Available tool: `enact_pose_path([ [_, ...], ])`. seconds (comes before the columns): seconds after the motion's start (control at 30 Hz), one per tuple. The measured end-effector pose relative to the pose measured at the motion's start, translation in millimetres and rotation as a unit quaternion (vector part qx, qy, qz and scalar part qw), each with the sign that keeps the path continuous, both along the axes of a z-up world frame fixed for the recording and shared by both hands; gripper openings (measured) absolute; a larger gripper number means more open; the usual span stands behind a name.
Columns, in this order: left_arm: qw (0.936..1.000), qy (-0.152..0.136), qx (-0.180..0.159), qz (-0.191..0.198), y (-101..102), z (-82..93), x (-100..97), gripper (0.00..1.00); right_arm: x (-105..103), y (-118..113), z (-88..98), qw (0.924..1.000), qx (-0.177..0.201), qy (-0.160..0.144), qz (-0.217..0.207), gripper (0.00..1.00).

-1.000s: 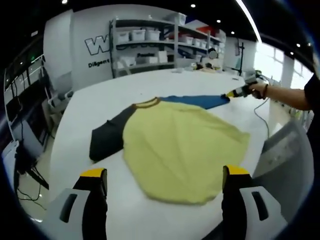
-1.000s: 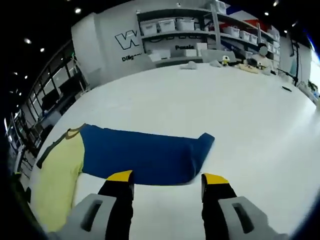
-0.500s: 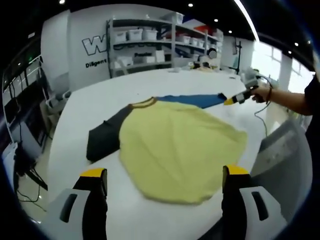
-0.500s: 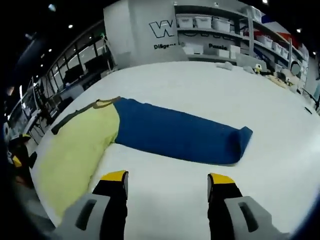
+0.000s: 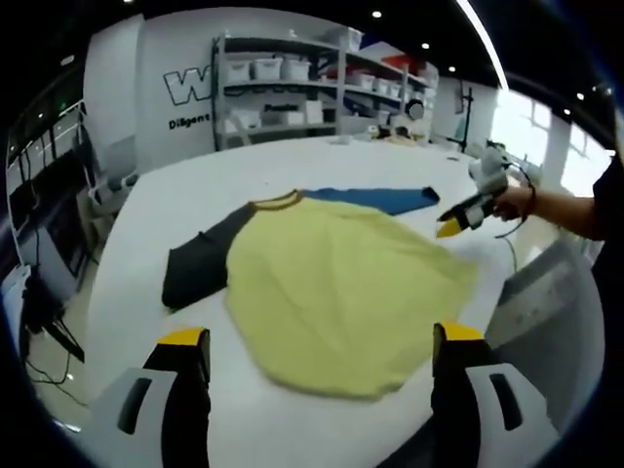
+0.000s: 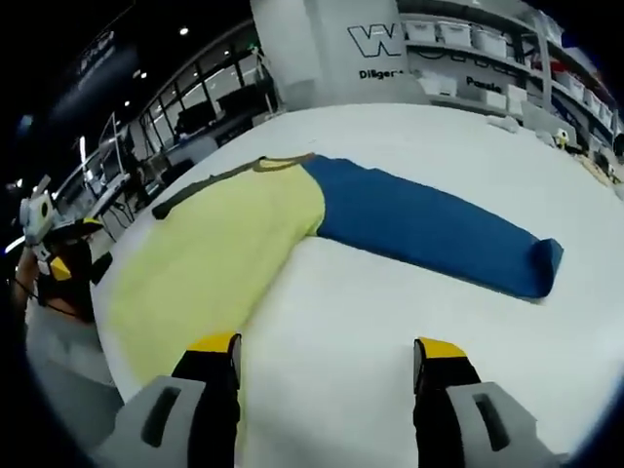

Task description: Fold the garment on the visible template until the final outline fits inside the template.

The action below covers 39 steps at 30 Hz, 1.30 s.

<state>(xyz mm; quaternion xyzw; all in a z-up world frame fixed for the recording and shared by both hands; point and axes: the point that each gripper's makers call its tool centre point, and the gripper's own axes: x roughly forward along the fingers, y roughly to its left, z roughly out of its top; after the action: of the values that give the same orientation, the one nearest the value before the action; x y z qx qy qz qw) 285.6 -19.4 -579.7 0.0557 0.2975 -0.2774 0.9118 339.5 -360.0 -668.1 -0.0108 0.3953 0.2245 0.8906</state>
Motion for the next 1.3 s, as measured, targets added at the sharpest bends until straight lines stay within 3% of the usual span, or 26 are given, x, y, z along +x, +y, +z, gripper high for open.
enact_pose_path([
  [0.23, 1.0, 0.002, 0.0, 0.001, 0, -2.8, -1.2, 0.93, -6, 7, -12.9, 0.9969, -0.054, -0.015, 0.055, 0.56],
  [0.4, 1.0, -0.001, 0.002, 0.003, 1, -2.0, -0.2, 0.93, -9, 17, -9.6, 0.9971, -0.037, -0.018, 0.063, 0.53],
  [0.53, 1.0, -0.001, 0.003, 0.002, 1, -2.5, -0.4, 0.92, -12, 26, -5.9, 0.9939, -0.054, -0.032, 0.091, 0.51],
  [0.7, 1.0, 0.006, 0.002, 0.002, 0, -7.1, -1.8, 0.91, -16, 36, -6.2, 0.9913, -0.049, -0.041, 0.115, 0.42],
  [0.83, 1.0, 0.004, 0.006, -0.001, -1, -6.9, -2.8, 0.91, -23, 47, -3.9, 0.9845, -0.058, -0.057, 0.155, 0.31],
  [0.93, 1.0, 0.004, 0.003, -0.001, -2, -6.0, -2.5, 0.9, -30, 50, -8.6, 0.9732, -0.097, -0.061, 0.199, 0.24],
  [1.23, 1.0, 0.003, 0.006, -0.004, -3, -5.6, -4.0, 0.88, -41, 68, -10.8, 0.9551, -0.125, -0.066, 0.261, 0.0],
  [1.3, 1.0, 0.003, 0.007, -0.004, -3, -5.9, -4.5, 0.88, -42, 70, -10.8, 0.9542, -0.129, -0.068, 0.261, 0.0],
])
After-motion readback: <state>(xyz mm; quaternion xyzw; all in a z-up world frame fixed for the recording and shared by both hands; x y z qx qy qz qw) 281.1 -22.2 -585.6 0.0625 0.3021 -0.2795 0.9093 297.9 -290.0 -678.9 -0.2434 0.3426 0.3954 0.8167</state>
